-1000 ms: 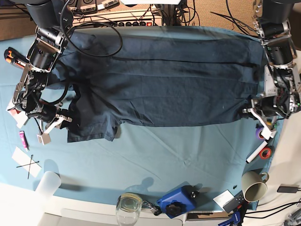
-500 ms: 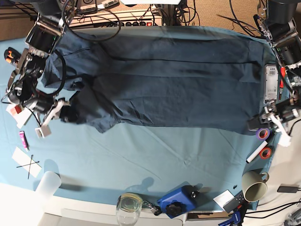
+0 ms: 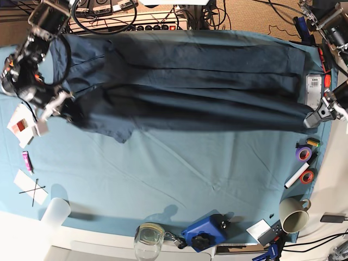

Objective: Fold the T-shirt properly
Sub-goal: 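Grasp the hem edge with both grippers and lift it, then fold the hem over onto the collar strip with both grippers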

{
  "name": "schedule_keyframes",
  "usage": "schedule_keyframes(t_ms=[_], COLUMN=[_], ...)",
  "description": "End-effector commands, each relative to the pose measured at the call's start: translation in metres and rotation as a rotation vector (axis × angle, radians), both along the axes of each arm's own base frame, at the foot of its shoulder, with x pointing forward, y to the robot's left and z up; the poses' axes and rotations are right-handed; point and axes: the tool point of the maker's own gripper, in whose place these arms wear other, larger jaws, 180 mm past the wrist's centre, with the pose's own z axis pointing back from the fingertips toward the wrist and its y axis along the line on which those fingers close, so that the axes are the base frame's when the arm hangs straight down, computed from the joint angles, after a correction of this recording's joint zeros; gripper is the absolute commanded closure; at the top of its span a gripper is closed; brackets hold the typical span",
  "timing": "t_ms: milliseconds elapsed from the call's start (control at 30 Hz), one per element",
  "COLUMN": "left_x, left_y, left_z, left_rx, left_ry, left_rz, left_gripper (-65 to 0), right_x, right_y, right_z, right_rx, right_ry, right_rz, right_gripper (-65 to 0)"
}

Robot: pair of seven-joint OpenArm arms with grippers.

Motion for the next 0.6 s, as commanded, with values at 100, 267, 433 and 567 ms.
schedule_keyframes(t_ms=[100, 267, 433, 567], left_x=[-0.004, -0.027, -0.048, -0.056], left_y=[0.011, 0.011, 0.011, 0.010], left_z=[0.009, -0.010, -0.025, -0.027], left_rx=[0.016, 0.018, 0.024, 0.038], left_ry=[-0.025, 0.043, 0.103, 0.116], left_rz=[0.017, 0.016, 0.012, 0.004], left_gripper=[0.0, 0.0, 0.0, 0.0], right_x=[-0.012, -0.034, -0.053, -0.070], right_y=[-0.012, -0.017, -0.033, -0.043], right_z=[0.015, 0.005, 0.004, 0.002], right_rx=[0.017, 0.042, 0.049, 0.055], right_ry=[-0.052, -0.013, -0.001, 0.018], right_rz=[-0.034, -0.054, -0.111, -0.150], right_gripper=[0.0, 0.0, 0.0, 0.0])
